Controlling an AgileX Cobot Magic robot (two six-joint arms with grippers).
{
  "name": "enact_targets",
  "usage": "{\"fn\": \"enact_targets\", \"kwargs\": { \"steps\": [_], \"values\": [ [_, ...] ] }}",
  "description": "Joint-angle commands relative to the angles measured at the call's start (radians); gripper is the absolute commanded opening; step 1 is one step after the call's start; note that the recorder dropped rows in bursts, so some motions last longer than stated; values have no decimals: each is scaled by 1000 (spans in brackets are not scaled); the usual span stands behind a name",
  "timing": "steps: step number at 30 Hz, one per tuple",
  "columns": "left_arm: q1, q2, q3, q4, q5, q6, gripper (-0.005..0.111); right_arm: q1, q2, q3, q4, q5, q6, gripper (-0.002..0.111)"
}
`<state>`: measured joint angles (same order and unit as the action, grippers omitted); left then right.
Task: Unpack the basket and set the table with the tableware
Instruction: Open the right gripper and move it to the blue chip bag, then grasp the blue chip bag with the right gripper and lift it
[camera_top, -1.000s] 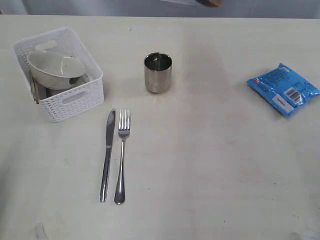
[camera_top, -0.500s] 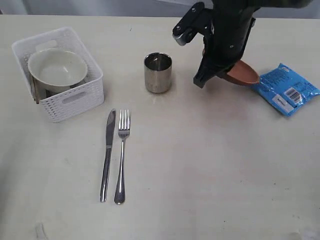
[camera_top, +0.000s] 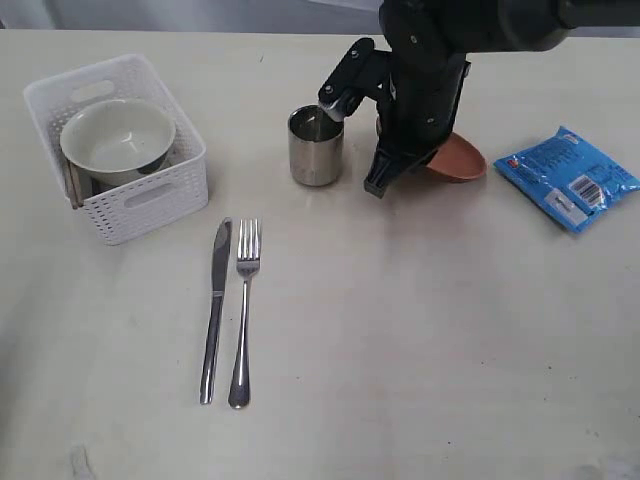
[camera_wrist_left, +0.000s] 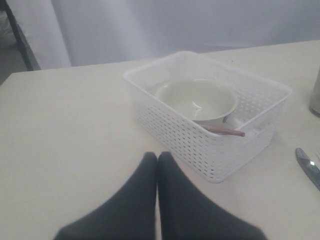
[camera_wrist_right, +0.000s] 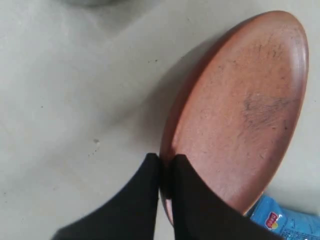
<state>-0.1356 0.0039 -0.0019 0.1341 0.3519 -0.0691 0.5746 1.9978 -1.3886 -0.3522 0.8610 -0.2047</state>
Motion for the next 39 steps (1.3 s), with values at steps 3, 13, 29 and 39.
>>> {"fn": "enact_targets", "kwargs": {
  "steps": [3,13,29,39],
  "values": [
    [-3,-4,2,0,-9,1,0,-1,0,0,-13,29,-6,0],
    [-3,-4,2,0,-9,1,0,-1,-11,0,-27,77,36,48],
    [-3,-4,2,0,-9,1,0,-552,-177,7,395,165,164,55],
    [-3,-4,2,0,-9,1,0,-862,-172,180,553,-6,141,62]
  ]
}}
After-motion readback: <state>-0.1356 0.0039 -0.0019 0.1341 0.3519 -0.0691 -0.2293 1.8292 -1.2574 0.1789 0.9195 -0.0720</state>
